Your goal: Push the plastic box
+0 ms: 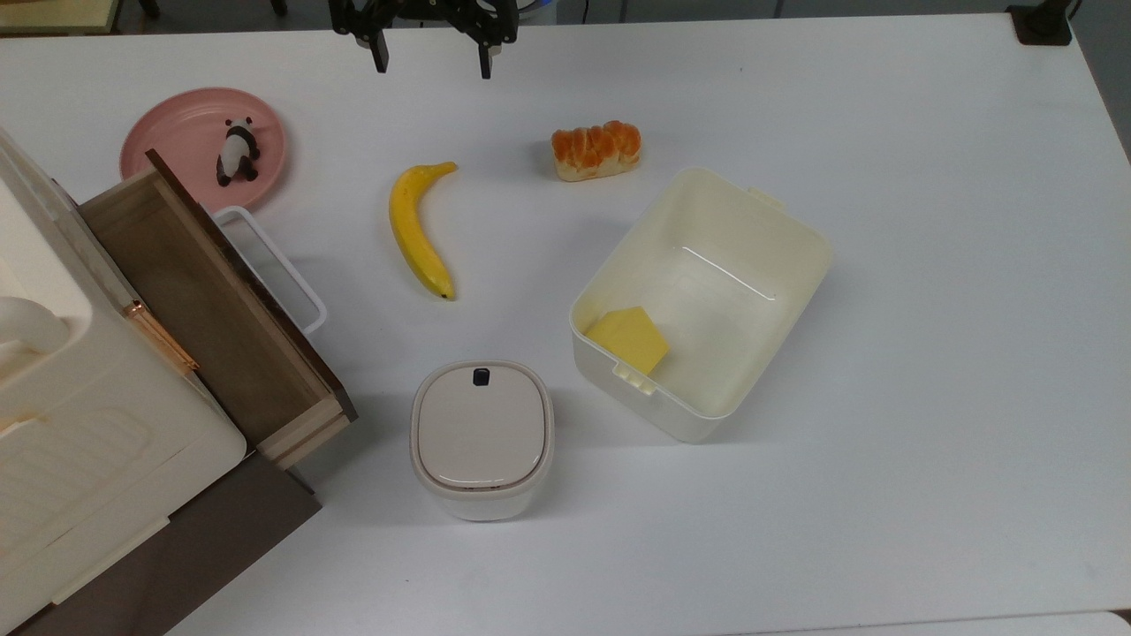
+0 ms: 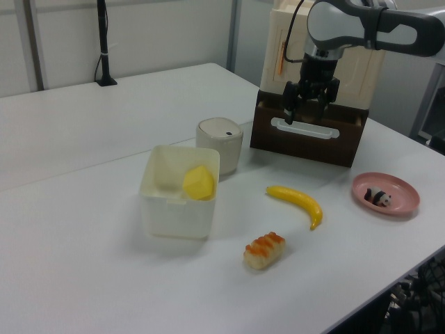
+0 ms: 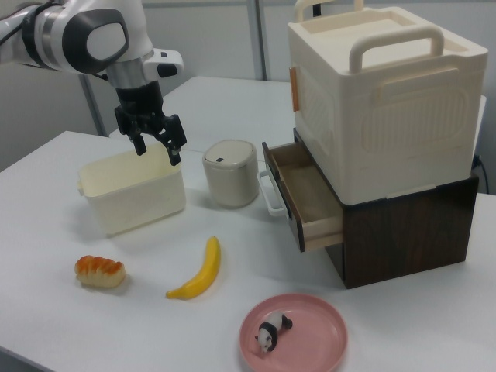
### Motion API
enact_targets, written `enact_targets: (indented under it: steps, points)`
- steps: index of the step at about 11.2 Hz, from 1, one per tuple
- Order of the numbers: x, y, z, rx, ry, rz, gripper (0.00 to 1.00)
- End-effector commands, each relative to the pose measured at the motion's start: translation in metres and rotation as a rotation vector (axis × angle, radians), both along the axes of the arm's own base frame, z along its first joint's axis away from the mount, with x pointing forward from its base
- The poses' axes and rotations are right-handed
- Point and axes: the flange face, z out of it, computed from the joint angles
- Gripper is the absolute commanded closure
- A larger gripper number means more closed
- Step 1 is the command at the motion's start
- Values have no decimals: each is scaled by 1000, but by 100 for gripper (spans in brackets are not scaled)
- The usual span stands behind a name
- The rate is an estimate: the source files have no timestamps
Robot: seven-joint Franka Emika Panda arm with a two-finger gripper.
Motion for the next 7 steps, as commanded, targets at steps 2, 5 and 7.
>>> enact_targets:
  steps: [2, 5, 7]
  points:
    - [3, 9, 3, 32, -12, -16, 0]
    - [4, 12, 0, 31, -6, -10, 0]
    - [4, 12, -1, 31, -3, -7, 0]
